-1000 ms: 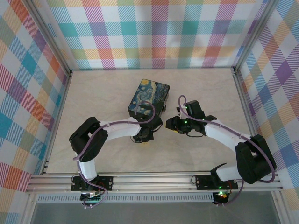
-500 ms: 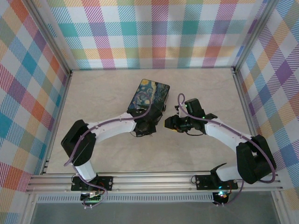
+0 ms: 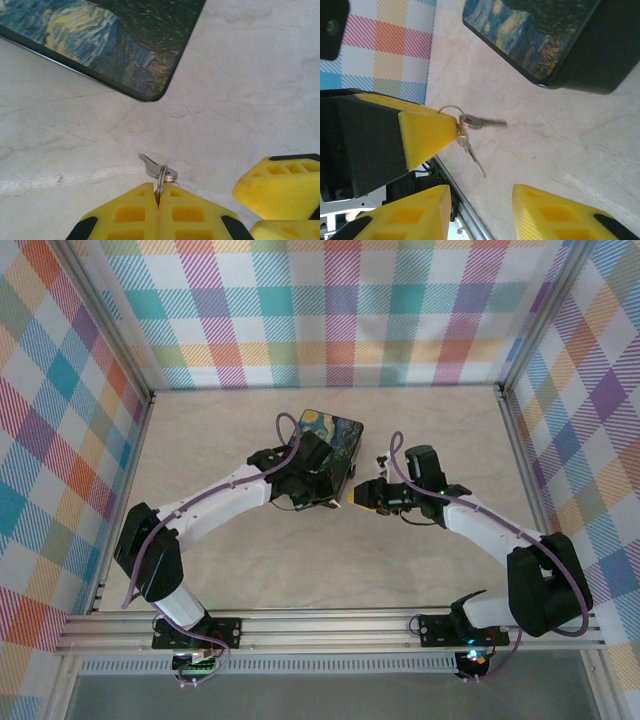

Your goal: Unlock a padlock with a key

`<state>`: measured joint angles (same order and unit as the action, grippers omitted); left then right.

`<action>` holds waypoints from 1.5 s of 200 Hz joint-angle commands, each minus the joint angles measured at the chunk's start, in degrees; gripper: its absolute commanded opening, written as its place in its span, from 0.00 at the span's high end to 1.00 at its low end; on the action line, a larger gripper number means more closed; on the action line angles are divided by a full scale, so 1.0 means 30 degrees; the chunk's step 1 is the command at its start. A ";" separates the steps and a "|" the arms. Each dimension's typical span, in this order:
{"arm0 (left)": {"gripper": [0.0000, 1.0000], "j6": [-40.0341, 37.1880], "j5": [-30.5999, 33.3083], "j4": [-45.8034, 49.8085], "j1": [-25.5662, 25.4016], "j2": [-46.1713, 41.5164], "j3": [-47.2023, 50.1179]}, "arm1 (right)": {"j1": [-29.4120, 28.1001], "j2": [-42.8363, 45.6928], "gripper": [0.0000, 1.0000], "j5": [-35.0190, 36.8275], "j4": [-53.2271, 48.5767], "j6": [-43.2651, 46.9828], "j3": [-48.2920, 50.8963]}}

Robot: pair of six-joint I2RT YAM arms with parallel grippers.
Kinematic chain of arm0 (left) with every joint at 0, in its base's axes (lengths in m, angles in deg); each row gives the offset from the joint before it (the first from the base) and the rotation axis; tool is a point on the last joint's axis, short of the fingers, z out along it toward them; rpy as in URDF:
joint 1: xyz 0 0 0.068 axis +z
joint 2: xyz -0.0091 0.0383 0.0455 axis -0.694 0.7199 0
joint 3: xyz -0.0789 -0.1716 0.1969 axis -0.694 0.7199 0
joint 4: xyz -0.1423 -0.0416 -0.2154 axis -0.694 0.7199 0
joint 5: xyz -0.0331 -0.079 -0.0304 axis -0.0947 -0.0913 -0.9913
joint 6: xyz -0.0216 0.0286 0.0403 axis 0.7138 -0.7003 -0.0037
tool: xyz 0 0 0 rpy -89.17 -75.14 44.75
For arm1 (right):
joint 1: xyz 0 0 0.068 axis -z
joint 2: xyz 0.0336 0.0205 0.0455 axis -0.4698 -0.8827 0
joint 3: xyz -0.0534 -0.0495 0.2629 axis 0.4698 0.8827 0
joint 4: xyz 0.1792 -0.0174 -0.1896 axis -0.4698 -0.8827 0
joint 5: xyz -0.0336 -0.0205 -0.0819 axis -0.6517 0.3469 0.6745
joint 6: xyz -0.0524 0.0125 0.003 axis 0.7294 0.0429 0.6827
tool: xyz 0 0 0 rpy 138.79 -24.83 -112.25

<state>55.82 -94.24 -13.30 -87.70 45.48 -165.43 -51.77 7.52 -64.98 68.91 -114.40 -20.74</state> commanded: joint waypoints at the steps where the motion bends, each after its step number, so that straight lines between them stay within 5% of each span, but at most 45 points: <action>1: 1.00 -0.0220 -0.1497 -0.0468 0.0387 -0.0809 -0.0452 | 0.0003 0.0265 0.64 -0.1472 0.1311 -0.0140 -0.0072; 123: 1.00 0.0293 -0.2361 -0.1410 0.0844 -0.1087 -0.0085 | -0.0386 -0.0543 0.63 -0.1514 0.1341 -0.0261 -0.0617; 201: 1.00 -0.4871 -0.4374 0.0051 0.1541 -0.0380 -0.0442 | 0.0436 0.0255 0.50 -0.1586 -0.2484 0.2309 -0.1704; 300: 1.00 -0.8510 -0.8183 0.0139 0.1604 0.1839 -0.1950 | 0.0534 -0.1464 0.63 -0.3047 -0.4941 0.5678 -0.3876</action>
<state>33.13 -115.48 -14.33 -83.06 50.55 -169.28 -50.15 4.37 -73.02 58.88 -103.25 -29.41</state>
